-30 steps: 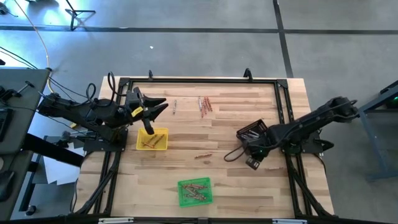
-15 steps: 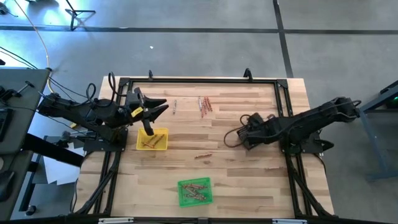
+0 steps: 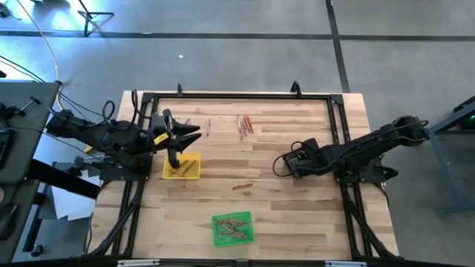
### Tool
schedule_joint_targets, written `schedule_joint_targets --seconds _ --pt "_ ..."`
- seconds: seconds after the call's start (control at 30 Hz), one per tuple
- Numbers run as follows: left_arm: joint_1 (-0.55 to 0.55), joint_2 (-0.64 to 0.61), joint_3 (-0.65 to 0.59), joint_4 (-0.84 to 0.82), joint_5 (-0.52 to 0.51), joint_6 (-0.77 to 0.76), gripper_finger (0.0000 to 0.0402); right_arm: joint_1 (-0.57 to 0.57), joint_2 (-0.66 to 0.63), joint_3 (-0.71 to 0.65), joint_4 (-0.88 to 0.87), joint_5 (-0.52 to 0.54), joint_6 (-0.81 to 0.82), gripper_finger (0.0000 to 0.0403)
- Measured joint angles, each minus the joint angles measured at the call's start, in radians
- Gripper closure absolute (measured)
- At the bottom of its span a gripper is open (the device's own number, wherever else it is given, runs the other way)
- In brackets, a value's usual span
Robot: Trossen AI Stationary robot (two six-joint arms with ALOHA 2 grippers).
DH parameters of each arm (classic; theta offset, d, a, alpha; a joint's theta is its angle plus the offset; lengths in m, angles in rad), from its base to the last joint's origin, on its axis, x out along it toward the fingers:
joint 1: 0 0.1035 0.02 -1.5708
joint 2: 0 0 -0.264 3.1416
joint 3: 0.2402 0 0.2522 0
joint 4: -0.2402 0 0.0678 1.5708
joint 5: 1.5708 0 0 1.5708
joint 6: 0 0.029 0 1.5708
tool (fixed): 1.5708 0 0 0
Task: Sort crayons
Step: Put the bottom gray crayon into the black bin, then put the bottom pink crayon into the green bin
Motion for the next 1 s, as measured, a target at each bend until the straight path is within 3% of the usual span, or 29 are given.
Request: schedule_joint_targets --seconds 0.27,0.5,0.63,0.77,1.0 --pt "-0.001 0.000 0.000 0.000 0.000 0.000 0.0300 0.005 0.000 0.002 -0.004 -0.123 -0.004 0.0357" --pt "-0.001 0.000 0.000 -0.001 -0.001 0.000 0.0300 0.009 0.000 0.114 -0.136 -0.102 0.008 0.0307" --pt "-0.001 0.000 0.000 -0.020 -0.001 0.001 0.0300 0.009 0.000 0.216 -0.267 -0.105 0.120 0.0303" --pt "-0.001 -0.003 0.000 -0.049 -0.001 0.001 0.0300 0.035 -0.001 0.287 -0.311 -0.193 0.198 0.0307" --pt "0.003 -0.050 0.000 -0.145 0.026 0.002 0.0300 0.158 0.000 0.292 -0.270 -0.364 0.050 0.0313"
